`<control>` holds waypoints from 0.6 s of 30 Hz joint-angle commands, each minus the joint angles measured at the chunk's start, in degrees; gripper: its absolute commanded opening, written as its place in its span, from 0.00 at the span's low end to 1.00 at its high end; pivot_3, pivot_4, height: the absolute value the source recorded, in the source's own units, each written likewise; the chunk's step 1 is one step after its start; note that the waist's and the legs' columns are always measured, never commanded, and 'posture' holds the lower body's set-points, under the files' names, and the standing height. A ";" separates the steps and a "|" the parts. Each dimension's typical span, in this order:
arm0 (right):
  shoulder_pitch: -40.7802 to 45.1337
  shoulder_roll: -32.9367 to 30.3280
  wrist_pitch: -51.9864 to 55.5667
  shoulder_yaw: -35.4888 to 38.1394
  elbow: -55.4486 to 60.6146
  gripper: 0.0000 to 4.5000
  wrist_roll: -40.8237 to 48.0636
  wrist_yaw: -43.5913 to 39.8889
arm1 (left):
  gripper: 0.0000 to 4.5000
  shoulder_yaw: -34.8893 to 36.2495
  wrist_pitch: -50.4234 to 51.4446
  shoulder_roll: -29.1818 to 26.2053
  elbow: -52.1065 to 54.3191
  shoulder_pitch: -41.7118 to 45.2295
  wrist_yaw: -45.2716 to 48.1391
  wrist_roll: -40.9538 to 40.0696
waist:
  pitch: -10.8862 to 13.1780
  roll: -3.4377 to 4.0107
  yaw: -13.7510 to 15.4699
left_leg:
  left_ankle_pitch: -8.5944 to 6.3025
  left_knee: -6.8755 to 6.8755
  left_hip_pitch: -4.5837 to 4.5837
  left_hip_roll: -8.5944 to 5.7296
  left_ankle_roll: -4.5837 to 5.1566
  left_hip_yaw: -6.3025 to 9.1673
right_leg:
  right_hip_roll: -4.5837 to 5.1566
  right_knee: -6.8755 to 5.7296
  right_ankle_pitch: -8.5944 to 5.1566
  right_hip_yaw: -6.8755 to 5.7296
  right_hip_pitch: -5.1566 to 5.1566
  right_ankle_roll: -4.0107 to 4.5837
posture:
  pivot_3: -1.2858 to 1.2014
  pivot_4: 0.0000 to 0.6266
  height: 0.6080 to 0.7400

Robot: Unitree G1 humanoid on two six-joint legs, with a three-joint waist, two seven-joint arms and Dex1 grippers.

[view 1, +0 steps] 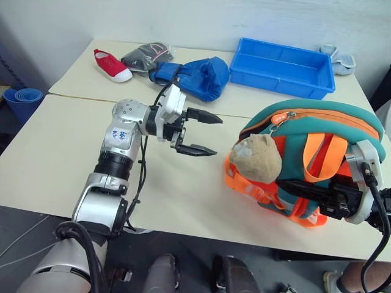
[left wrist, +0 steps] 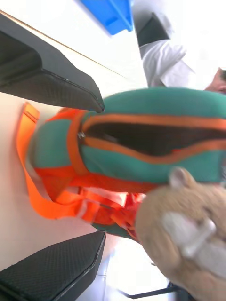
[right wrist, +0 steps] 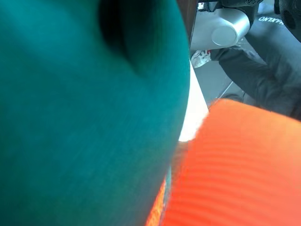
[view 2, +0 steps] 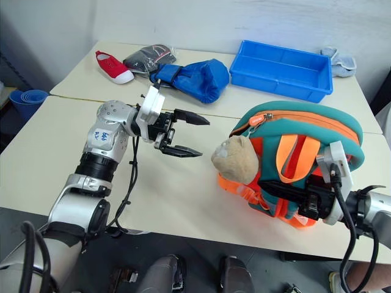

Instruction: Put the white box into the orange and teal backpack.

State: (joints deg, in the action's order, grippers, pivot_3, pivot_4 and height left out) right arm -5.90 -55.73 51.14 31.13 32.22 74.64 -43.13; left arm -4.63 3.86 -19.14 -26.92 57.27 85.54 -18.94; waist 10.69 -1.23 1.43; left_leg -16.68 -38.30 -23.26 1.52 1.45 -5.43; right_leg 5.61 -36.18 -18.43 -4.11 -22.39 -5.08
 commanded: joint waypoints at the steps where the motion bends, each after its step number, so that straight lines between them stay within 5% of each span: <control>1: -0.03 0.28 0.16 -1.03 -0.10 0.00 -0.43 -0.48 | 0.93 -2.21 4.01 1.35 12.40 -2.65 -3.78 -1.49 | 0.00 0.00 -0.04 | 0.00 -0.01 0.00 0.00 0.00 0.00 | -0.01 -0.01 0.00 0.00 0.01 0.00 | 0.52 0.24 1.00; 7: 0.66 0.27 0.14 -1.66 -0.53 0.00 -0.72 -0.61 | 0.93 -5.35 7.00 6.57 18.15 -4.62 -11.62 -0.16 | 0.00 0.00 -0.19 | 0.00 -0.13 0.07 0.01 0.00 -0.03 | -0.04 -0.19 0.00 0.08 0.01 0.00 | 0.52 0.24 1.00; 13: 0.70 0.87 -0.17 -1.55 0.08 0.00 -0.46 0.51 | 0.61 -5.32 7.12 9.63 20.07 -6.19 -16.93 -0.82 | 0.00 0.01 -0.09 | 0.01 -0.13 0.15 0.03 -0.01 -0.06 | -0.06 -0.07 -0.01 0.15 0.00 0.01 | 0.52 0.24 1.00; 18: -0.96 1.67 -0.47 -0.73 1.14 0.00 0.02 1.55 | 0.28 -3.02 8.90 6.57 21.60 -7.62 -15.86 -3.51 | -0.01 0.01 -0.05 | 0.01 -0.14 0.12 0.03 -0.01 -0.05 | -0.02 -0.12 0.00 0.14 0.00 0.01 | 0.52 0.24 1.00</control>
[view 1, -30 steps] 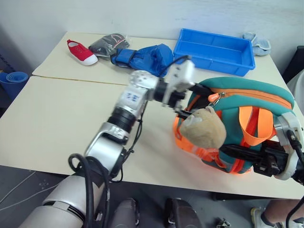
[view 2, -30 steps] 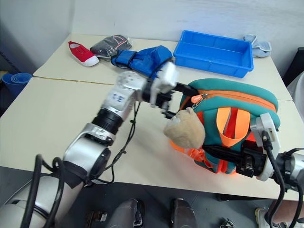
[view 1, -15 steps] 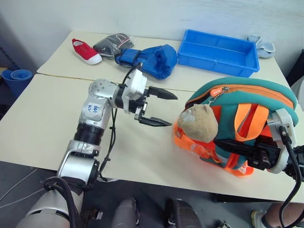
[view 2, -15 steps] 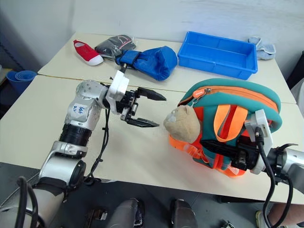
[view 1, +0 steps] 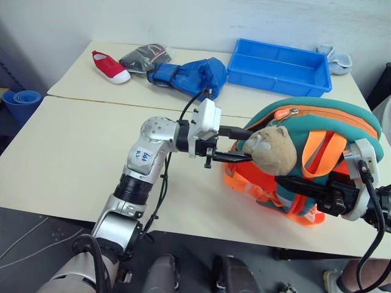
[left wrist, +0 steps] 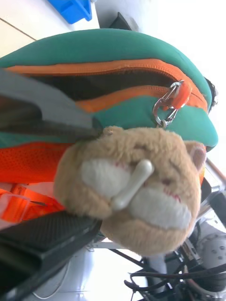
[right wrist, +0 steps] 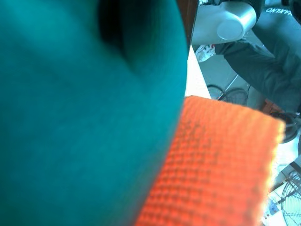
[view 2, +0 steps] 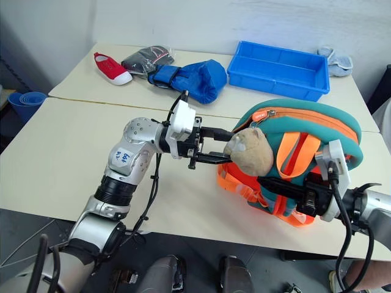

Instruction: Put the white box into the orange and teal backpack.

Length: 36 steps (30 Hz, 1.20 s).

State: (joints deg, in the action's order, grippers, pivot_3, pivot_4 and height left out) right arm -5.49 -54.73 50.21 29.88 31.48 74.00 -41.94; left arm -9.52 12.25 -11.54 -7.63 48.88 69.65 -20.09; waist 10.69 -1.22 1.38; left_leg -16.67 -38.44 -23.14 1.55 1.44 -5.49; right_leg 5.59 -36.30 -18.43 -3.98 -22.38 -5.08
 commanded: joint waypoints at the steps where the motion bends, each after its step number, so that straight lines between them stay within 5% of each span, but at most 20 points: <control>1: -2.10 0.88 0.34 0.89 2.15 0.00 0.60 0.37 | 0.22 2.89 1.04 -2.12 1.85 0.97 0.12 -3.03 | 0.00 0.00 0.00 | 0.00 -0.01 0.00 0.00 0.00 0.00 | 0.00 0.00 0.00 -0.01 0.00 0.00 | 0.52 0.24 1.00; 4: -3.97 1.55 -0.23 1.79 2.74 0.00 0.18 0.34 | 0.05 4.87 1.74 -5.22 -0.60 2.10 -0.40 -3.33 | 0.00 0.00 -0.17 | 0.00 -0.01 0.01 0.02 0.00 0.00 | -0.02 0.02 0.00 0.00 0.00 0.00 | 0.52 0.24 1.00; 12: -9.16 4.58 -3.02 5.67 2.88 0.00 -1.49 0.22 | 0.05 7.10 -1.97 -13.86 -18.13 5.20 -4.81 3.30 | 0.00 0.01 -0.02 | 0.00 0.01 0.02 -0.01 0.01 -0.01 | -0.04 -0.01 0.00 -0.03 -0.02 0.00 | 0.52 0.24 1.00; 21: -10.90 9.53 -5.78 4.95 2.97 0.00 -1.42 1.17 | 0.05 1.29 -21.50 -10.54 -36.63 -3.23 -5.18 12.40 | -0.03 -0.04 -0.25 | -0.03 0.09 0.01 0.00 0.05 -0.08 | -0.02 -0.13 0.00 0.00 -0.06 0.00 | 0.52 0.24 1.00; 29: -5.13 13.24 -11.27 -1.97 -2.32 0.00 -11.22 -0.18 | 0.05 3.15 -20.98 -6.49 -29.49 -9.20 -6.14 9.01 | -0.05 -0.06 -0.66 | -0.11 0.09 0.09 0.01 0.18 -0.10 | 0.05 -0.09 0.00 0.10 -0.09 0.01 | 0.52 0.24 1.00; 30: -3.85 13.60 -11.90 -2.83 -3.04 0.00 -12.66 0.14 | 0.11 3.78 -20.19 -6.62 -28.06 -9.50 -6.37 8.30 | -0.06 -0.04 -0.72 | -0.08 0.09 0.09 0.02 0.14 -0.10 | 0.04 -0.09 0.00 0.10 -0.10 0.01 | 0.52 0.24 1.00; 36: -4.92 13.52 -25.96 -5.41 -2.16 0.44 -29.76 -4.71 | 0.51 7.69 -10.60 -14.63 -13.13 -15.75 -3.95 3.62 | -0.07 -0.02 -1.41 | 0.02 0.25 0.06 0.02 -0.05 -0.12 | 0.01 -0.23 -0.01 0.09 -0.16 0.03 | 0.52 0.24 1.00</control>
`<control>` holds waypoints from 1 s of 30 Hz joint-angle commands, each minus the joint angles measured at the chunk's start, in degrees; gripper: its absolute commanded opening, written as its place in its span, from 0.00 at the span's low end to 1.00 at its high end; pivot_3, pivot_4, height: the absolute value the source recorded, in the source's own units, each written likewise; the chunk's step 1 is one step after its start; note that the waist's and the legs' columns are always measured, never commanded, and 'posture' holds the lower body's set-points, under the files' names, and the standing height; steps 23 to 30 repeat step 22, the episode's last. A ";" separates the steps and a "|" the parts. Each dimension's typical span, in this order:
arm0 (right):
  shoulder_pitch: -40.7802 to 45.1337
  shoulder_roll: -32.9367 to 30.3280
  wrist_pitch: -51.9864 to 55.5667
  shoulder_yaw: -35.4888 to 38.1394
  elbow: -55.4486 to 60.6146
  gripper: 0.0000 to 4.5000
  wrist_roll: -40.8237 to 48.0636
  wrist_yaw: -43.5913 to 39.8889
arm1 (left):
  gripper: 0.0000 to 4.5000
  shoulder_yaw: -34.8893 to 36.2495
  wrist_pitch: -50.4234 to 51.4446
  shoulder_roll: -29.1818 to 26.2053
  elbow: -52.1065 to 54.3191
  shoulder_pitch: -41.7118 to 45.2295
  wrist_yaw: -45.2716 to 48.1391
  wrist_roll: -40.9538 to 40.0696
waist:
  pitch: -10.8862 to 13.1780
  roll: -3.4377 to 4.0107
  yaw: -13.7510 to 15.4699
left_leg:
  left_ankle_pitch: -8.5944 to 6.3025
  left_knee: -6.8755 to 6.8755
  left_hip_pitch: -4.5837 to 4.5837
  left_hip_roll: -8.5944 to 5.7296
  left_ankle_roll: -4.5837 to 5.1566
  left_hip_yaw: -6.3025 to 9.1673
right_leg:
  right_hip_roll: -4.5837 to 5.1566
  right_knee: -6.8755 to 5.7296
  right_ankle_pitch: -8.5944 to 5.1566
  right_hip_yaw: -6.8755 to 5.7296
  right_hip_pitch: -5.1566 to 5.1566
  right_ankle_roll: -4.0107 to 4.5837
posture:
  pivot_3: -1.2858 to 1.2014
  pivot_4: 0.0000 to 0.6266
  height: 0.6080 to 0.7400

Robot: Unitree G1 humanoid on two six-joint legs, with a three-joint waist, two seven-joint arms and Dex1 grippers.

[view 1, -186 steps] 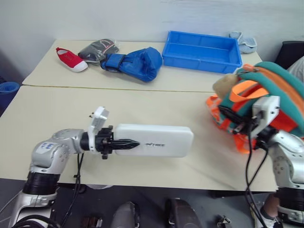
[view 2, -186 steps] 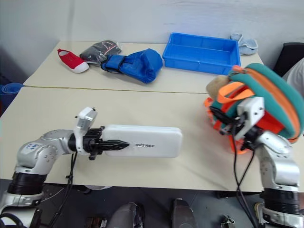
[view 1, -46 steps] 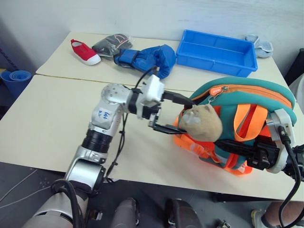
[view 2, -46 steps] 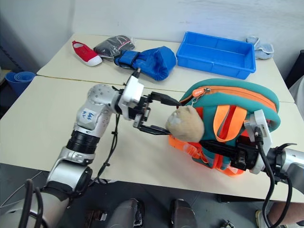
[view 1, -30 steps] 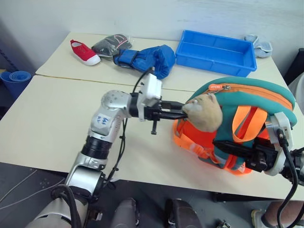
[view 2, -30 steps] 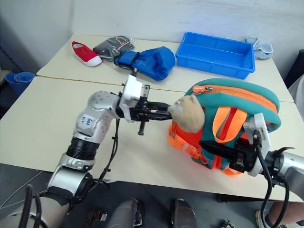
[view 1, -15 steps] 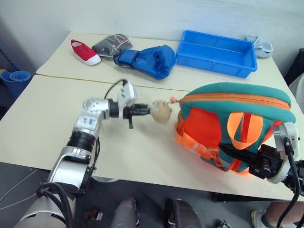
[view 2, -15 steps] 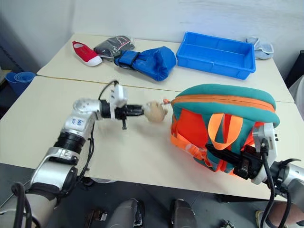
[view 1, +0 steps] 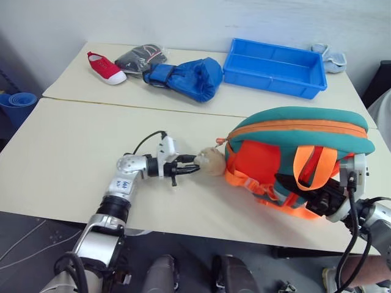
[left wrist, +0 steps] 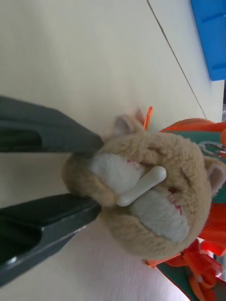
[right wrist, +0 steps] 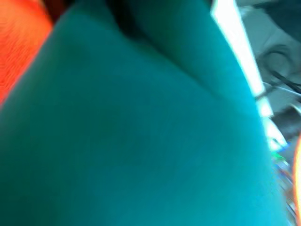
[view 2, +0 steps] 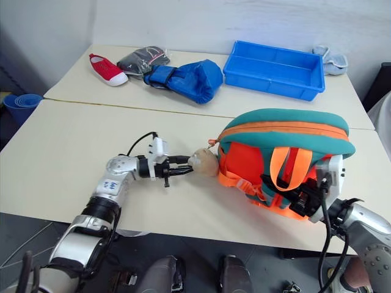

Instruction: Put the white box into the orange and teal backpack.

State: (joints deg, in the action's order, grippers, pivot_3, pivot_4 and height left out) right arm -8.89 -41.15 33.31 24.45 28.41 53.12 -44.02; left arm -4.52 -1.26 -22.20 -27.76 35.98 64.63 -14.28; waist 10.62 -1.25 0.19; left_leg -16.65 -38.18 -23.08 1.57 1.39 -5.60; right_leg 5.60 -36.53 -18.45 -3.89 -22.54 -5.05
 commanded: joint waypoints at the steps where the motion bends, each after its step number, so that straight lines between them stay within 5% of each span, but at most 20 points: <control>1: -2.76 -0.81 -12.66 -0.44 0.54 0.51 -12.95 -4.27 | 0.58 3.08 4.25 -5.60 9.08 -4.32 1.77 -2.79 | -0.01 0.02 -0.27 | 0.01 0.03 0.00 0.00 -0.01 -0.01 | -0.02 0.01 0.00 0.00 0.00 0.00 | 0.52 0.24 1.00; 8: -10.32 -1.87 -27.78 9.05 -10.41 0.99 -19.38 -14.72 | 1.00 11.58 -0.87 -17.81 20.94 -21.00 4.56 -4.63 | -0.02 0.04 -0.27 | -0.02 0.00 0.06 -0.04 0.03 -0.08 | 0.11 0.11 0.00 0.06 0.06 0.00 | 0.52 0.24 1.00; 15: -8.17 -5.44 -39.72 7.17 -23.16 0.99 -27.46 -21.48 | 1.00 16.42 -2.40 -21.40 29.10 -35.45 1.23 -3.16 | 0.04 0.22 -0.74 | -0.36 0.27 0.81 0.00 0.03 -0.04 | 0.24 0.56 -0.05 0.11 0.71 0.10 | 0.52 0.24 1.00; 30: -3.20 -5.29 -42.78 3.14 -28.35 0.99 -29.32 -22.63 | 1.00 16.69 -6.39 -20.51 25.41 -36.49 -3.00 -1.20 | 0.02 0.27 -0.58 | -0.44 0.71 1.27 0.09 -0.14 -0.01 | 0.20 0.57 -0.25 0.01 0.95 0.45 | 0.52 0.24 1.00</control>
